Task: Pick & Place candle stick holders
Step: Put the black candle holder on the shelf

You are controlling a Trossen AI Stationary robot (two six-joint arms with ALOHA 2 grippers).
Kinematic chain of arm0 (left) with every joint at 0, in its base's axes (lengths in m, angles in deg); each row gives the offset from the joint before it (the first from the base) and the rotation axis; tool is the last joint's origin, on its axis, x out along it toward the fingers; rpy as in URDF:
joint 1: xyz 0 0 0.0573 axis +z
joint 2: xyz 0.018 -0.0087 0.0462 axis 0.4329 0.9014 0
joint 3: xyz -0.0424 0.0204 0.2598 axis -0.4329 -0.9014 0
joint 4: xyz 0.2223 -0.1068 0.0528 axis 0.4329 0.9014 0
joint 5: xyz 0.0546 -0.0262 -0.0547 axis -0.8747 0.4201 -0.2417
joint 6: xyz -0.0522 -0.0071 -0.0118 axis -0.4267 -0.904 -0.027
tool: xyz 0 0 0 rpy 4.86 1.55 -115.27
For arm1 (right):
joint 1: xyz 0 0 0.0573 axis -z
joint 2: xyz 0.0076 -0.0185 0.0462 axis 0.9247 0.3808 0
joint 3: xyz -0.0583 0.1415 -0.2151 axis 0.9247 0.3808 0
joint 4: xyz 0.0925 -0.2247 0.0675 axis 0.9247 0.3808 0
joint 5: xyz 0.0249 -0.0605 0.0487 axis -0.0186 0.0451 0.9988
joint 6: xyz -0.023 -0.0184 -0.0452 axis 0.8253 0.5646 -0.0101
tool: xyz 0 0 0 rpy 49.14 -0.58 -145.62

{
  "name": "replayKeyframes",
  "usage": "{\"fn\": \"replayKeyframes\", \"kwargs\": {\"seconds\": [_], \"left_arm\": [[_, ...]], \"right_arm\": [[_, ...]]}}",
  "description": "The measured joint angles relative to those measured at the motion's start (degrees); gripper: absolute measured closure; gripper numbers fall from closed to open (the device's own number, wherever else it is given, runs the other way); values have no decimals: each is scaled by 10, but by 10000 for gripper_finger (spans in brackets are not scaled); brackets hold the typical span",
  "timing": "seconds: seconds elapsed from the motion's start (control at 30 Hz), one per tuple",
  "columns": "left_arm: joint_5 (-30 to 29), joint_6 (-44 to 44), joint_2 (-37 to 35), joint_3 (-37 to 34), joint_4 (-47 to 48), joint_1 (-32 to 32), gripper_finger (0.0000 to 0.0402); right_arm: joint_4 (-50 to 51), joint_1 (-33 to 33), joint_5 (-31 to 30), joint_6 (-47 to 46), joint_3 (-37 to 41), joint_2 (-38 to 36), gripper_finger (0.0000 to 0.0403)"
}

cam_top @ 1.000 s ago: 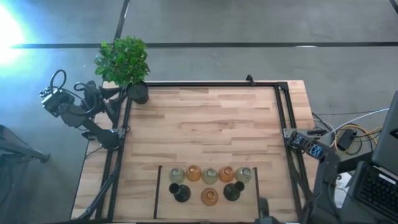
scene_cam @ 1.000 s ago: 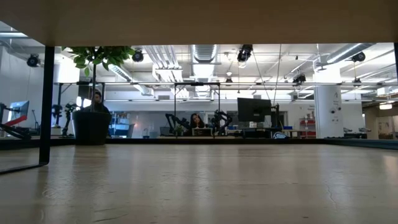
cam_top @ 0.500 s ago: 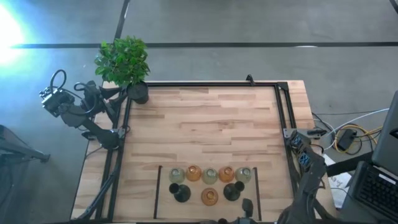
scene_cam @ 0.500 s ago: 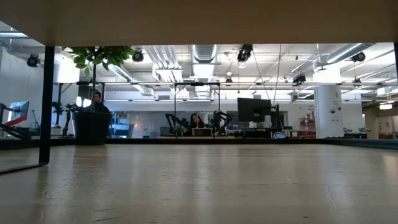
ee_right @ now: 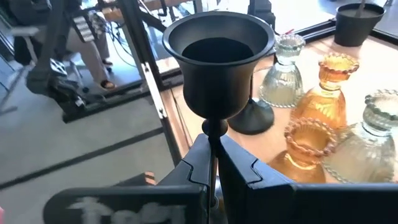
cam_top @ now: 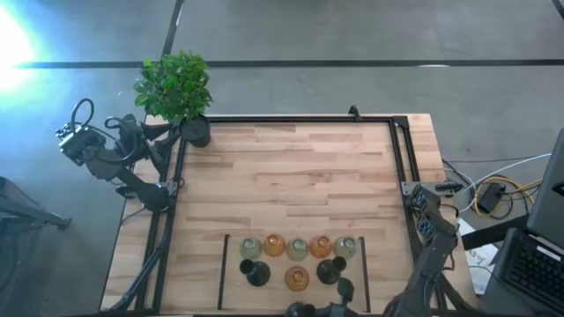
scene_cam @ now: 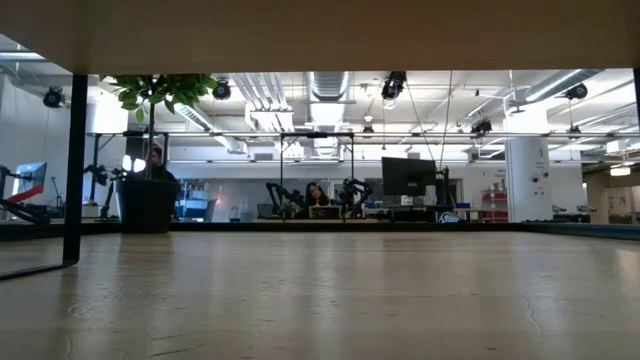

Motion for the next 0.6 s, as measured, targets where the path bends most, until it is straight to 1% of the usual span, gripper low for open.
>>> {"fn": "replayKeyframes", "kwargs": {"seconds": [0.37,0.6], "left_arm": [[0,0,0,0,0,0,211],[0,0,0,0,0,0,211]], "right_arm": [[53,4,14,3,0,0,395],[60,14,33,-3,0,0,395]]}}
